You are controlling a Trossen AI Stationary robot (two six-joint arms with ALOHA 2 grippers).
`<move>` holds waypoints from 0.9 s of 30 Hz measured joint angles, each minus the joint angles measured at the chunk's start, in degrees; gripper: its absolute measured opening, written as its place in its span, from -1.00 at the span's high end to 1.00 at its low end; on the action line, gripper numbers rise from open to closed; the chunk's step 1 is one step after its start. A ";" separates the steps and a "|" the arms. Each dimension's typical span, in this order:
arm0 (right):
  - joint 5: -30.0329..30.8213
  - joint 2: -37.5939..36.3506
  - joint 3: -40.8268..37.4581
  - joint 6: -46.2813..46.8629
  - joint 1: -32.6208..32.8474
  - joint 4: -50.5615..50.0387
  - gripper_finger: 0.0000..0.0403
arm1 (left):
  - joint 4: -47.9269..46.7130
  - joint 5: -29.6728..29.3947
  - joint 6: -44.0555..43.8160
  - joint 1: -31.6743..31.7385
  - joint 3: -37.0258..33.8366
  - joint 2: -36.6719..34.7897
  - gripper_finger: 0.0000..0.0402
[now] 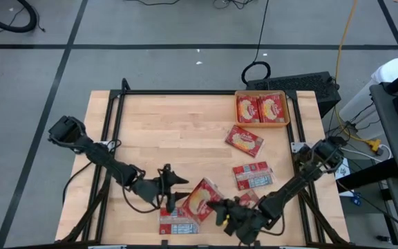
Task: Sort popcorn bags into baskets
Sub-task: Put the red popcorn bag into the orange bin
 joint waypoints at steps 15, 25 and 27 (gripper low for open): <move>-1.13 0.14 -0.65 -17.54 -1.05 12.27 0.94 | 20.29 23.78 11.94 3.39 -4.12 -0.02 0.09; 3.60 0.16 -1.51 -17.09 1.86 12.65 0.94 | 20.11 25.07 10.09 5.71 -4.12 -0.24 0.19; 4.26 0.16 -1.51 -16.56 2.74 12.64 0.94 | 20.13 25.10 9.62 6.15 -4.12 -0.26 0.08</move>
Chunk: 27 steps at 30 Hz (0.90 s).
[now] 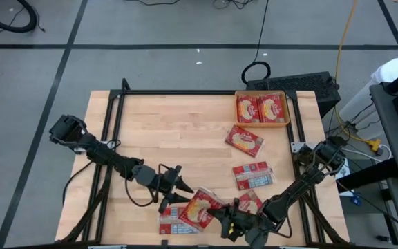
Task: Sort popcorn bags into baskets
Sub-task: Put the red popcorn bag into the orange bin
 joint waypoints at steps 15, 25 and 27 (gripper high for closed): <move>-1.22 0.02 -0.11 5.06 -2.98 -0.40 0.94 | 0.52 2.62 -5.32 0.26 0.02 0.00 -0.34; -4.58 0.04 -0.87 10.91 -6.24 -0.41 0.89 | -4.95 0.55 -4.59 1.30 0.04 0.00 0.63; -4.86 0.04 -0.87 16.19 -6.22 -0.82 0.85 | -6.20 0.65 -4.79 1.57 0.14 -0.02 0.86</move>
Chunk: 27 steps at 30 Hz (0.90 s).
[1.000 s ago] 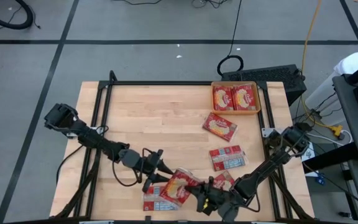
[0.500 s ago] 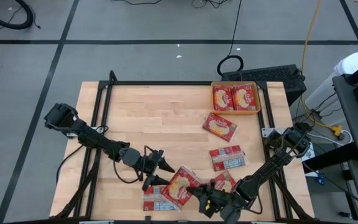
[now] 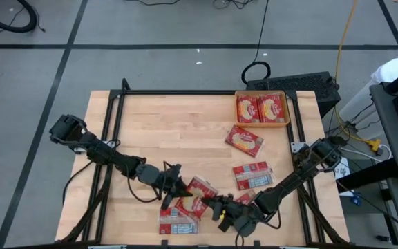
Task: Sort popcorn bags into baskets
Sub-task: Put the red popcorn bag into the orange bin
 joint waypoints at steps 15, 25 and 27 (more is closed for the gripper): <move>-2.38 0.04 0.04 59.13 1.55 -8.50 0.45 | -8.51 1.43 5.55 2.84 -0.07 -3.80 0.93; 2.59 0.04 0.02 93.24 2.03 -9.87 0.37 | -17.63 -6.88 9.54 1.97 -0.14 -13.83 0.92; 6.54 0.01 -0.04 101.12 1.58 -9.64 0.38 | -16.12 -9.35 10.59 1.57 -0.14 -14.41 0.92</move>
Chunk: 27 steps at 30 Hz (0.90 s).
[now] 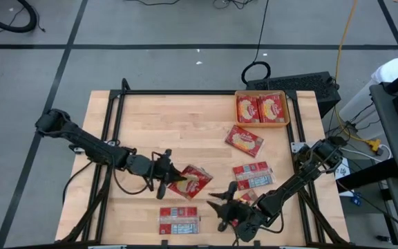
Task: Sort popcorn bags into baskets
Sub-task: Put the red popcorn bag into the orange bin
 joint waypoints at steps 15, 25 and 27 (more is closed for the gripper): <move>-3.23 -9.50 -13.17 10.21 -4.66 18.03 0.11 | 8.64 -13.11 9.05 -1.67 0.04 0.76 0.91; -14.97 -16.18 -36.71 2.94 -11.09 62.72 0.09 | 16.32 -11.05 10.75 5.33 0.04 0.76 0.92; -17.77 -16.16 -39.12 4.17 -13.57 67.72 0.09 | 19.52 -9.74 10.75 6.99 0.07 1.64 0.90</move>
